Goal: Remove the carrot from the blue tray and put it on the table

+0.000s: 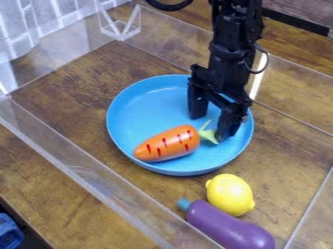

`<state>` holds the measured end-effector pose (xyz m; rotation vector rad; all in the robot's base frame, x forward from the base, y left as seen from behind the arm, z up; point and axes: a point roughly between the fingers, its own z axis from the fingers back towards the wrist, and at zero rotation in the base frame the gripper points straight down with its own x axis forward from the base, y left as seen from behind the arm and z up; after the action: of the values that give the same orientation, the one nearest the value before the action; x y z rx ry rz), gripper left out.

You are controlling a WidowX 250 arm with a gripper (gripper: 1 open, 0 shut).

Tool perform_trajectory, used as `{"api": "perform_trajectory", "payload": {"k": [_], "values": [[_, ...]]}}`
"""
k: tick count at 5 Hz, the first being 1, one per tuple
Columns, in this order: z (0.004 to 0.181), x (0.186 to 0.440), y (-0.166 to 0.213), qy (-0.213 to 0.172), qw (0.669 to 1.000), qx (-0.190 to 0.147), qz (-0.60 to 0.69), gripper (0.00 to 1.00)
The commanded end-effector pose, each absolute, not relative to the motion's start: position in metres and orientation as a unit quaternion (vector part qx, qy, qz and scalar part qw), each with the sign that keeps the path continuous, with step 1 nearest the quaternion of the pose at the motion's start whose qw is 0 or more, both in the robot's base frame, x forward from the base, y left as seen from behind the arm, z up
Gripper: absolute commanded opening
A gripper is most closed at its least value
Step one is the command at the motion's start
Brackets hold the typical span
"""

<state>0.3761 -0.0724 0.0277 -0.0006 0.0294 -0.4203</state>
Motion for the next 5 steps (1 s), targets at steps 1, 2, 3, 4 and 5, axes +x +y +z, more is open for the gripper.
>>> {"api": "perform_trajectory", "payload": {"k": [1, 2, 3, 4, 5], "values": [[0.034, 0.378, -0.060, 0.001, 0.979, -0.002, -0.205, 1.00], [0.030, 0.373, -0.055, 0.006, 0.978, -0.005, -0.210, 1.00], [0.025, 0.368, -0.050, 0.011, 0.977, -0.009, -0.214, 1.00], [0.020, 0.364, -0.046, 0.017, 0.976, -0.013, -0.216, 1.00], [0.015, 0.359, -0.042, 0.022, 0.976, -0.017, -0.218, 1.00]]}}
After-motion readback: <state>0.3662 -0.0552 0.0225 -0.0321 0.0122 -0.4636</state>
